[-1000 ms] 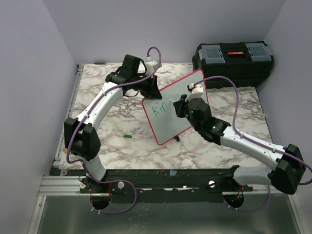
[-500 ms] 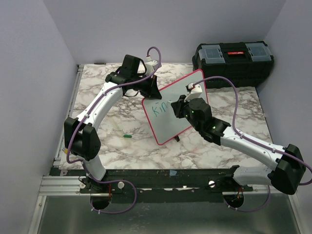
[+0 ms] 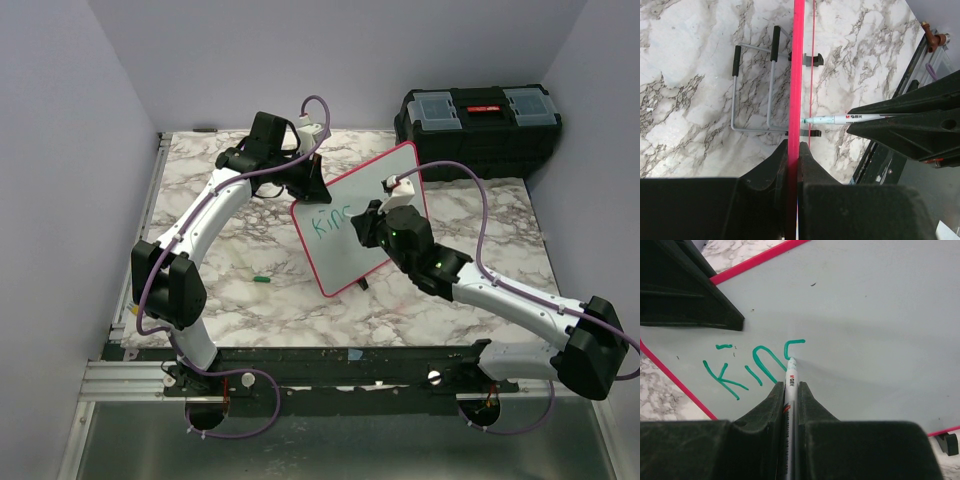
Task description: Write a sentence on the whiteboard
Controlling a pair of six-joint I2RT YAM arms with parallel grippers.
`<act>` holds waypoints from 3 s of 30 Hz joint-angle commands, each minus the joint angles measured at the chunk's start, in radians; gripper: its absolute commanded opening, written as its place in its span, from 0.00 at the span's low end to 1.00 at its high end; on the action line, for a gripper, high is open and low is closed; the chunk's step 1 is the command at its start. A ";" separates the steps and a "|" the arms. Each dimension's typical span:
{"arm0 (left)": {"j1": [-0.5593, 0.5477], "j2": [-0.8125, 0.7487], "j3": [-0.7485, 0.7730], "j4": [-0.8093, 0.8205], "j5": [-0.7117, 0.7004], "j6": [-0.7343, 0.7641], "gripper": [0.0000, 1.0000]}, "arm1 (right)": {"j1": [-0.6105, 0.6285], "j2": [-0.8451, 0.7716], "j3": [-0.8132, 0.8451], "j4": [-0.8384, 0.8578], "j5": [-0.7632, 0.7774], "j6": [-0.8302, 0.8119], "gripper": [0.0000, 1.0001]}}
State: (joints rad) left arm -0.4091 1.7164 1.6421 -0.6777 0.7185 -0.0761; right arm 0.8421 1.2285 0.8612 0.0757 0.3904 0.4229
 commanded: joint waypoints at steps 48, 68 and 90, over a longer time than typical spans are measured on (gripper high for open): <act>-0.010 -0.036 0.027 0.010 -0.063 0.041 0.00 | -0.006 0.011 -0.021 -0.036 0.082 0.025 0.01; -0.013 -0.051 0.018 0.010 -0.071 0.042 0.00 | -0.020 -0.039 0.040 -0.026 0.147 -0.004 0.01; -0.014 -0.055 0.017 0.012 -0.070 0.043 0.00 | -0.044 0.026 0.056 -0.009 0.148 0.000 0.01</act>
State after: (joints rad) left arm -0.4210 1.7035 1.6424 -0.6785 0.6991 -0.0761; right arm 0.8104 1.2343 0.8948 0.0582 0.5060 0.4255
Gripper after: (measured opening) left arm 0.078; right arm 0.136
